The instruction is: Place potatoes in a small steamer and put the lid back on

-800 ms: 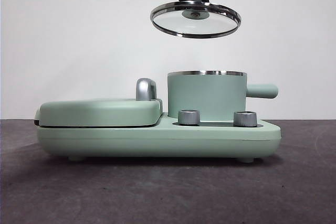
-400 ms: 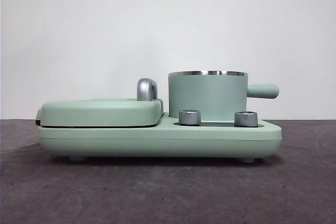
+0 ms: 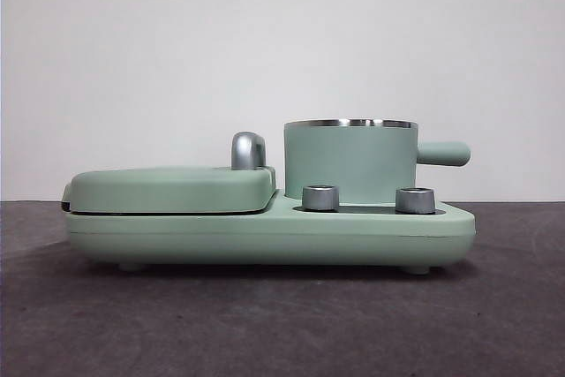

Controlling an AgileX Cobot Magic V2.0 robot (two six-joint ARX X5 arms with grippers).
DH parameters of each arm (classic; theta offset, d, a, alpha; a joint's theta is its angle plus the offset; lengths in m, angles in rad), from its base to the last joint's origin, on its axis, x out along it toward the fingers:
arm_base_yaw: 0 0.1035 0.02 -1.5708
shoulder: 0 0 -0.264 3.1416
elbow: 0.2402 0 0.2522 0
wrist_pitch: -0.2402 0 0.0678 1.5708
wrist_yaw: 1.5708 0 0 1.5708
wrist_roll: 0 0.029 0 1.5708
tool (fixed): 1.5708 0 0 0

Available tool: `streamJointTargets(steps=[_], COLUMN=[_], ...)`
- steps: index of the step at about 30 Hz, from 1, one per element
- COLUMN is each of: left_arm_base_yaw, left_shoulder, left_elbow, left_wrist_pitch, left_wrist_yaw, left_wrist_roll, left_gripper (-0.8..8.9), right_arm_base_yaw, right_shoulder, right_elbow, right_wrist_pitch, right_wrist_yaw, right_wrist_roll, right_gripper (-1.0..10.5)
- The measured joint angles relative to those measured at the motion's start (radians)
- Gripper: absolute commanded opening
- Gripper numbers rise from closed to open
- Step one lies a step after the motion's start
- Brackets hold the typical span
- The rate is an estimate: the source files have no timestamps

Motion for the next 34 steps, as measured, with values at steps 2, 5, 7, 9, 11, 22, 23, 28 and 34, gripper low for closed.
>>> streamJointTargets(steps=[2,5,7,9,11,22,23,28,34], left_arm_base_yaw=[0.002,0.002,0.002,0.006,0.026,0.052,0.053,0.053,0.053], left_shoulder=[0.069,0.229,0.3,0.378,0.461,0.921,0.953,1.057,1.145], left_elbow=[-0.071,-0.086,-0.085,-0.056,0.003,0.462,0.51,0.699,0.846], left_wrist_pitch=[0.114,0.188,0.274,0.354,0.385,0.161,0.142,0.058,-0.031], left_wrist_yaw=[0.0,0.018,0.024,0.031,0.041,0.055,0.053,0.055,0.054], left_wrist_roll=[-0.003,-0.002,-0.002,-0.002,-0.002,0.024,0.031,0.045,0.069], left_gripper=[0.13,0.13,0.13,0.13,0.13,0.13,0.13,0.13,0.13], right_arm_base_yaw=[0.0,0.0,0.0,0.0,0.0,0.0,0.0,0.0,0.0], right_shoulder=[0.001,0.001,0.001,0.002,0.004,0.008,0.008,0.008,0.008], right_elbow=[0.0,0.0,0.0,0.0,0.0,-0.001,-0.001,-0.001,-0.001], right_wrist_pitch=[0.0,0.0,0.0,0.0,0.0,0.0,-0.001,-0.001,-0.001], right_wrist_yaw=[0.0,0.0,0.001,0.001,0.0,0.001,0.001,0.001,0.001], right_wrist_roll=[0.009,0.015,0.016,0.016,0.016,0.015,0.015,0.011,0.007], right_gripper=[4.3,4.3,4.3,4.3,4.3,4.3,4.3,4.3,4.3])
